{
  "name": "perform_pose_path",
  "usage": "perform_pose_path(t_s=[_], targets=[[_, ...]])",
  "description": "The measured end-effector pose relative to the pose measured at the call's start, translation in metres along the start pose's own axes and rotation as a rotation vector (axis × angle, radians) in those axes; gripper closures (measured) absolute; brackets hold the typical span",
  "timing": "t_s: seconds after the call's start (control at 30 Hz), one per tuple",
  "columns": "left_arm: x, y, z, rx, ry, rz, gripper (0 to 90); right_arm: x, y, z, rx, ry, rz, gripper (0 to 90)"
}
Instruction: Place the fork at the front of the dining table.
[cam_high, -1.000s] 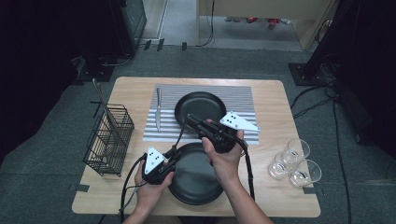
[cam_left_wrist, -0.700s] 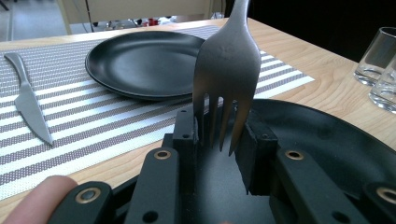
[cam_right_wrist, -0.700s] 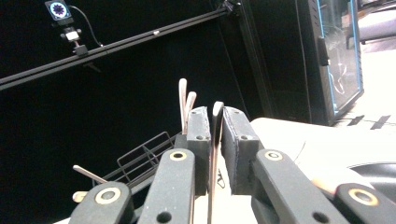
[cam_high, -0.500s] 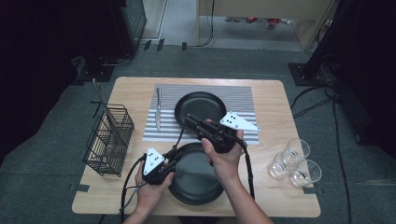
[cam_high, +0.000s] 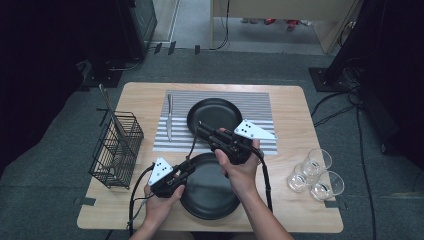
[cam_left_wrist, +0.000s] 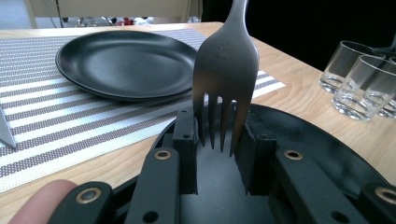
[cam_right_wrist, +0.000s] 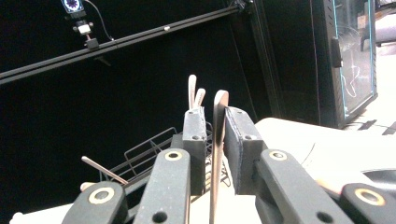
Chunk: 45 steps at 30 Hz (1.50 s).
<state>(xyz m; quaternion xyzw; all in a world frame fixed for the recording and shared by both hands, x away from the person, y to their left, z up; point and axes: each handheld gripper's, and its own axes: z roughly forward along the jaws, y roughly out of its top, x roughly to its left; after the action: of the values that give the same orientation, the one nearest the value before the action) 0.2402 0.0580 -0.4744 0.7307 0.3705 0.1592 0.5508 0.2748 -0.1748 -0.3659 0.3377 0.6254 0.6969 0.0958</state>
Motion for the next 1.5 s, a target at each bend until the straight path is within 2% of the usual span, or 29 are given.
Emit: perform_pose_path(t_s=[0.2,0.23,0.27,0.3,0.47,0.5,0.67,0.8,0.87,0.9,0.93,1.0,1.17,1.27,1.37,1.43,1.5], targets=[[-0.001,0.0,-0.002,-0.009,-0.036,0.018,72.5,-0.003,-0.002,0.002,0.015,0.01,0.01,76.1],[0.0,0.001,-0.002,-0.012,-0.062,0.01,72.5,-0.004,-0.003,0.002,0.014,0.019,0.008,76.1],[0.0,0.001,-0.002,-0.012,-0.062,0.01,72.5,-0.004,-0.003,0.002,0.014,0.019,0.008,76.1],[0.003,0.001,-0.003,-0.015,-0.088,-0.001,72.5,-0.005,-0.003,0.0,0.012,0.026,0.006,76.2],[0.004,0.001,-0.003,-0.016,-0.103,-0.005,72.6,-0.005,-0.002,-0.001,0.017,0.04,-0.009,77.1],[0.004,0.001,-0.003,-0.012,-0.112,-0.001,72.7,-0.004,-0.001,-0.001,0.018,0.047,-0.015,79.8],[0.003,0.001,-0.003,-0.014,-0.115,-0.001,72.5,-0.003,-0.001,-0.001,0.01,0.044,-0.027,82.2],[0.001,0.001,-0.002,-0.01,-0.077,0.014,72.3,0.003,-0.001,0.001,0.016,0.008,-0.04,83.4],[-0.001,0.002,-0.002,-0.013,-0.035,0.031,72.0,0.007,-0.001,0.002,0.019,-0.001,-0.051,84.0],[-0.004,0.003,-0.003,-0.017,0.01,0.051,71.7,0.01,-0.001,0.002,0.017,-0.01,-0.062,84.7],[-0.004,0.003,-0.003,-0.017,0.01,0.051,71.5,0.01,-0.001,0.002,0.017,-0.01,-0.062,84.7],[-0.007,0.004,-0.002,-0.014,0.04,0.074,71.5,0.012,0.0,0.003,0.017,-0.012,-0.065,85.2],[-0.012,0.004,-0.002,-0.008,0.098,0.114,69.1,0.009,-0.001,0.003,0.004,-0.041,-0.022,88.1],[-0.013,0.003,0.0,-0.003,0.11,0.119,68.0,0.009,-0.002,0.003,0.001,-0.049,-0.019,88.3],[-0.016,0.003,0.001,-0.001,0.136,0.133,63.9,0.009,-0.003,0.003,0.003,-0.064,-0.027,88.4],[-0.021,0.001,0.002,-0.005,0.182,0.153,56.4,0.008,-0.003,0.002,-0.004,-0.072,-0.019,88.4],[-0.023,0.001,0.003,-0.008,0.198,0.158,54.3,0.007,-0.003,0.002,-0.007,-0.074,-0.014,88.4]])
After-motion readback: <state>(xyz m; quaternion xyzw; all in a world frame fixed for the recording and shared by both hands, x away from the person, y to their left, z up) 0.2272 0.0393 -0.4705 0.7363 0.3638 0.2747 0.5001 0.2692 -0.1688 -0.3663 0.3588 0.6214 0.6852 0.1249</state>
